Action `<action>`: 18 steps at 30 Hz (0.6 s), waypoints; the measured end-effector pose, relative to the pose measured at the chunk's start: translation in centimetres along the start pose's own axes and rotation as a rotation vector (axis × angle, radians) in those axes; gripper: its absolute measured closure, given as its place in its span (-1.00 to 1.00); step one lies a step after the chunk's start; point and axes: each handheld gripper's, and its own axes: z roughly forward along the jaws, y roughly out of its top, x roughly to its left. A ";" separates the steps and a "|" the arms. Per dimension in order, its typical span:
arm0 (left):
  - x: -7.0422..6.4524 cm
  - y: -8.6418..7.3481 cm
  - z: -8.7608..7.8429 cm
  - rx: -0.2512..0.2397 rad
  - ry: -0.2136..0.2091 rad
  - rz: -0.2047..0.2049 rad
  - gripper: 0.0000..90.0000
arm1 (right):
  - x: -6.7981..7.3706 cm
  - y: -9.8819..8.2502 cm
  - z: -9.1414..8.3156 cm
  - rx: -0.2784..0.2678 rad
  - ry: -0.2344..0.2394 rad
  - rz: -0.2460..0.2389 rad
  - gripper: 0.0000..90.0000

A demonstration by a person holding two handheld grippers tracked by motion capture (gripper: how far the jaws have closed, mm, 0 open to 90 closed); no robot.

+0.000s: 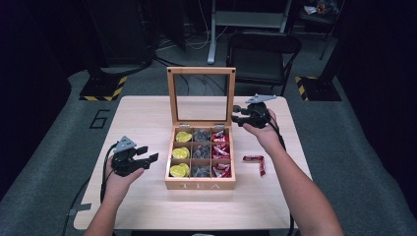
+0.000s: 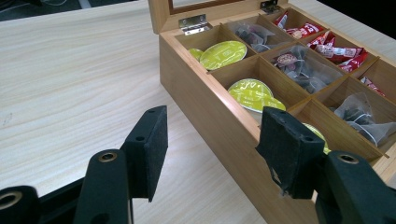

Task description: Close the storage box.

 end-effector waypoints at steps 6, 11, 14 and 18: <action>0.0 -0.1 0.1 0.002 0.000 0.000 -0.09 | -0.7 0.6 1.4 0.020 -0.003 -0.003 -0.01; 0.2 -0.1 0.1 0.005 -0.002 -0.002 -0.09 | -1.3 0.7 2.5 0.032 -0.009 0.006 -0.01; 0.3 -0.2 0.1 0.008 -0.005 -0.003 -0.09 | -1.4 0.9 2.9 0.025 -0.002 0.015 -0.01; 0.2 -0.2 0.3 0.000 -0.003 -0.004 -0.08 | -1.5 1.2 3.2 0.031 -0.006 0.012 -0.01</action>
